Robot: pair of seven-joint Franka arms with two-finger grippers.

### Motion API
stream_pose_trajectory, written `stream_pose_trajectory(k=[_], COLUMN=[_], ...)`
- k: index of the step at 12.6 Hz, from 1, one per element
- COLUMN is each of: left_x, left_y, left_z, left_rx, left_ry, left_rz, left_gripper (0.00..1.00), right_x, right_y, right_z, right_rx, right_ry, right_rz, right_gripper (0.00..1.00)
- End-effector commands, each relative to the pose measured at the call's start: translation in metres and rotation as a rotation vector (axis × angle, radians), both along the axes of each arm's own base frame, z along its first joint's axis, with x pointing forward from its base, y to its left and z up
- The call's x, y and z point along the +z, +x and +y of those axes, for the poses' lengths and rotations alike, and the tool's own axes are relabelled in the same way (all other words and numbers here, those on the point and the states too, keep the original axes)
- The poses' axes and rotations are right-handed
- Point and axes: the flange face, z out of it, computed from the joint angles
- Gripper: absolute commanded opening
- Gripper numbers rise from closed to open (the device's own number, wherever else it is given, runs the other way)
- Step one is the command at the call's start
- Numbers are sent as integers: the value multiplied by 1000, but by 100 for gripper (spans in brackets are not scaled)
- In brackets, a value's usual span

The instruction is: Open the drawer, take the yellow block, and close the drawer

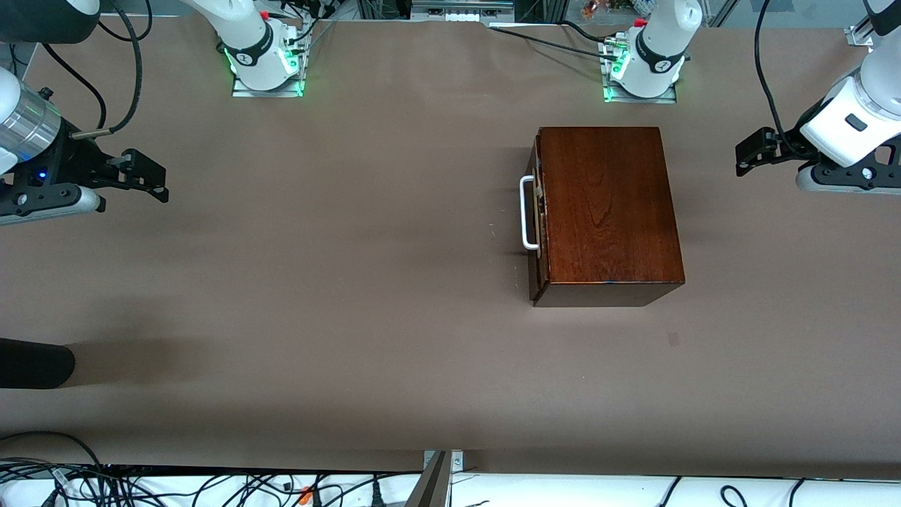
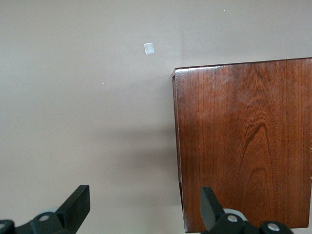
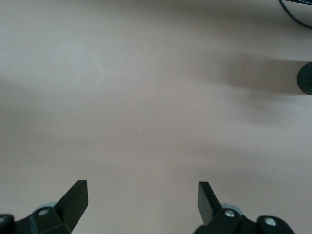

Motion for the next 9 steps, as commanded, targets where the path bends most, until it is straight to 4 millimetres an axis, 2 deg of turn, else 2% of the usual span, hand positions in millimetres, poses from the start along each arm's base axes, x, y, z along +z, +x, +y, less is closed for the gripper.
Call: stream_pose_trajectory(k=[1, 6, 9], left_x=[6, 5, -2], left_y=[3, 4, 4], left_z=[-2, -1, -1], left_rx=[3, 6, 6], left_ry=[-40, -41, -39], left_rz=[9, 10, 39], left_gripper=[100, 100, 100], right_x=[1, 1, 2], right_y=[0, 0, 0], right_z=[-3, -3, -3], right_rx=[5, 5, 5], right_ry=[3, 3, 4], right_rz=[3, 5, 2], right_gripper=[100, 100, 100])
